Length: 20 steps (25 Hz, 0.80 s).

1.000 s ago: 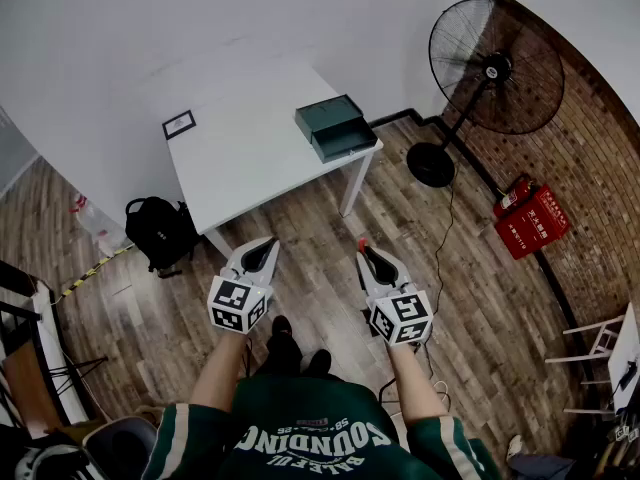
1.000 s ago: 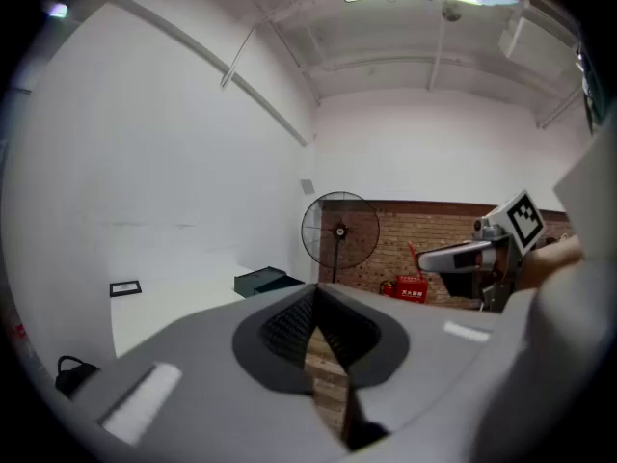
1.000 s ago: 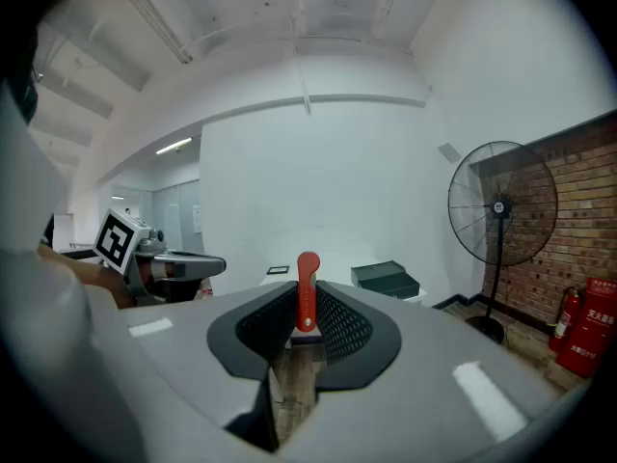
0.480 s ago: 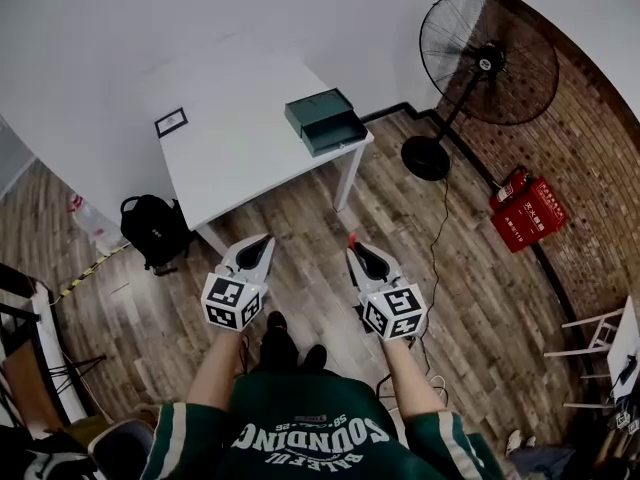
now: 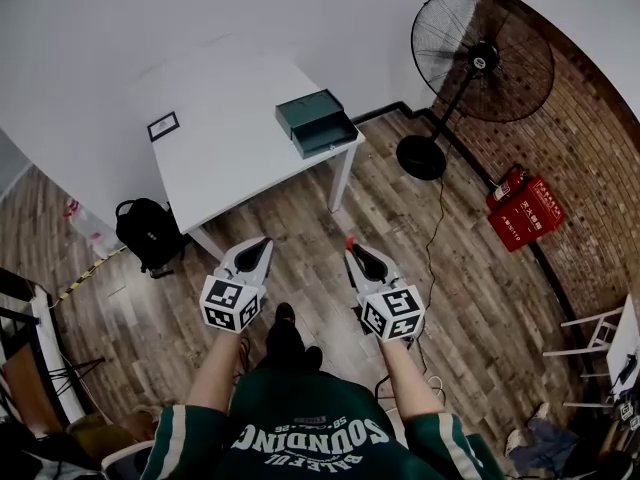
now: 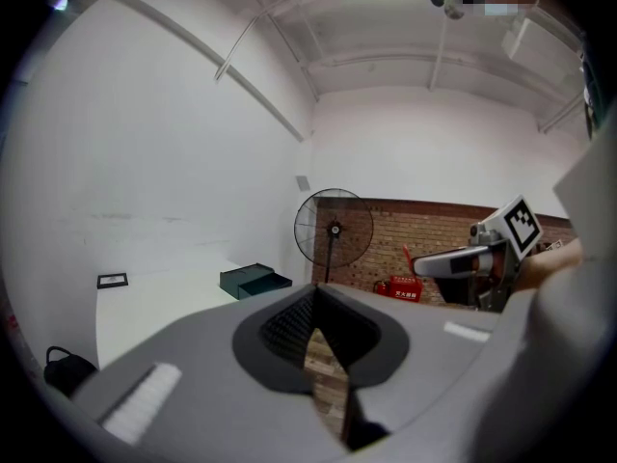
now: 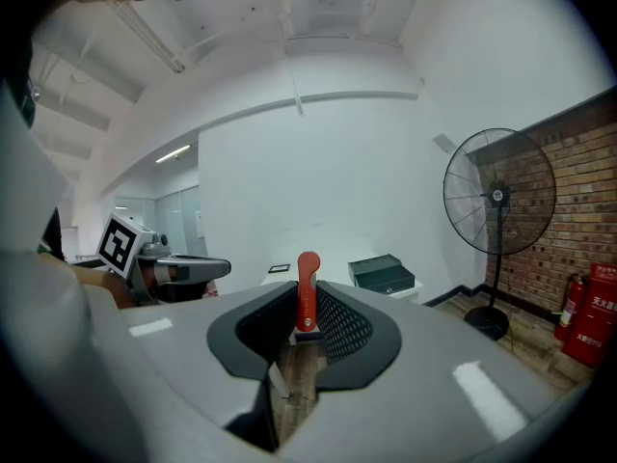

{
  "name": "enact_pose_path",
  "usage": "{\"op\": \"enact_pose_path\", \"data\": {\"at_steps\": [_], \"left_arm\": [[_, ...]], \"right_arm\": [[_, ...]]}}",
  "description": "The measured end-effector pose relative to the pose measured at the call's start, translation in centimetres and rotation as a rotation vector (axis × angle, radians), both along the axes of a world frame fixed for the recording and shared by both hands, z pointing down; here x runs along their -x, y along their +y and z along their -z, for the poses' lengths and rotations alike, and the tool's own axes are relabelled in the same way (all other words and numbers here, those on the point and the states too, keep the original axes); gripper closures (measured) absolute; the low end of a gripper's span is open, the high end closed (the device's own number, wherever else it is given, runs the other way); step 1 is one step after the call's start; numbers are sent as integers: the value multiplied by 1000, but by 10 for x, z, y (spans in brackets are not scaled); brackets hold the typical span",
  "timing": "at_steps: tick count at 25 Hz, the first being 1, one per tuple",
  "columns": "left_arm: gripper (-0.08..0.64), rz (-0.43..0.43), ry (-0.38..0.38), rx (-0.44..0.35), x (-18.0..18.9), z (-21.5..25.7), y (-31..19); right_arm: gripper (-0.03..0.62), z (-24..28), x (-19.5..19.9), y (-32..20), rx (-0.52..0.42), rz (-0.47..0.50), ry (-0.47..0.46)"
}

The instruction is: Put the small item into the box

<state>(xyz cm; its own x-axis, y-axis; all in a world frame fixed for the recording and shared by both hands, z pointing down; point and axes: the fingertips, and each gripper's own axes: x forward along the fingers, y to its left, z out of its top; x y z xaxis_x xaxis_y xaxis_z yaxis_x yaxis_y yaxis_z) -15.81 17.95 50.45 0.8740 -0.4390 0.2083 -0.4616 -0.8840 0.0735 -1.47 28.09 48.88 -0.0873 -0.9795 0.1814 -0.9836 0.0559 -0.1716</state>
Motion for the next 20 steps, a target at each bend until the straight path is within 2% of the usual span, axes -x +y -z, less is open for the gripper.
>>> {"op": "enact_pose_path", "data": {"at_steps": [8,20], "left_arm": [[509,-23,-3,13,-34,-6,-27],[509,-80,5,42,-111,-13,-123]], "right_arm": [[535,-9,-24,-29,23,0,-1],[535,-9,-83,-124,57,-19,30]]}}
